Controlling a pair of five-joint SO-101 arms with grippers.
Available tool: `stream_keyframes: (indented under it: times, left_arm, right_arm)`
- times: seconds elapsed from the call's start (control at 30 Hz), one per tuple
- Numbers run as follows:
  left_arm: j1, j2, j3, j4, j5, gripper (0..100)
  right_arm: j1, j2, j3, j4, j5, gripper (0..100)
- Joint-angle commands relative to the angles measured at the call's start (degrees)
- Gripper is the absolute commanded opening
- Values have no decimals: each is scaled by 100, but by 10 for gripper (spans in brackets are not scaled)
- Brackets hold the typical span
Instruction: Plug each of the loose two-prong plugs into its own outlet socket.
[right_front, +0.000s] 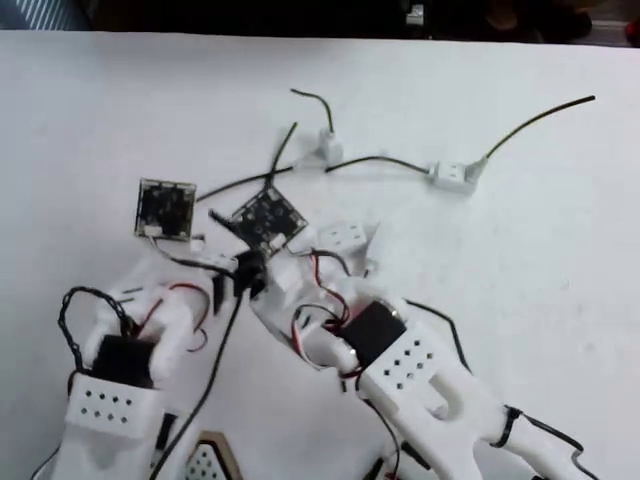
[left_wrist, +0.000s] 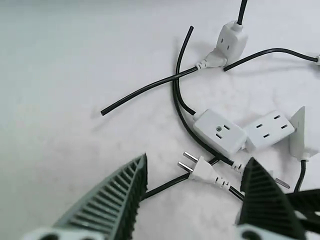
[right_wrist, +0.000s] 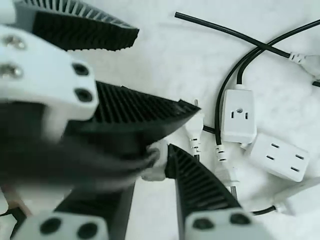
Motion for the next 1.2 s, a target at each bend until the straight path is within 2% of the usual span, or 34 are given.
stream_keyframes:
  times: [0.0,0.3,0.53,0.63,0.83,0.97,1.17]
  left_arm:
    - [277,-84,-255,-53,9,301]
    - [295,-84,-246,-53,-316,301]
    - [-585,-40,-255,44,-413,301]
    - [-567,-31,-290,308,-782,304]
    - [-189,22,-422,475,-1020,306]
    - [-31,857,-1248,923,-1002,334]
    - [-4,3327,-3024,1618,-466,382]
  right_arm:
    - [-48,-119,-62,-154,-44,18]
    - [31,-110,44,-145,-44,18]
    - [1420,-136,62,-356,-62,18]
    - [2114,-110,88,-655,-484,17]
    - [3143,-110,484,-1596,-1196,17]
    - [3468,-110,782,-2229,-1398,17]
    - [3741,-110,870,-2431,-1512,17]
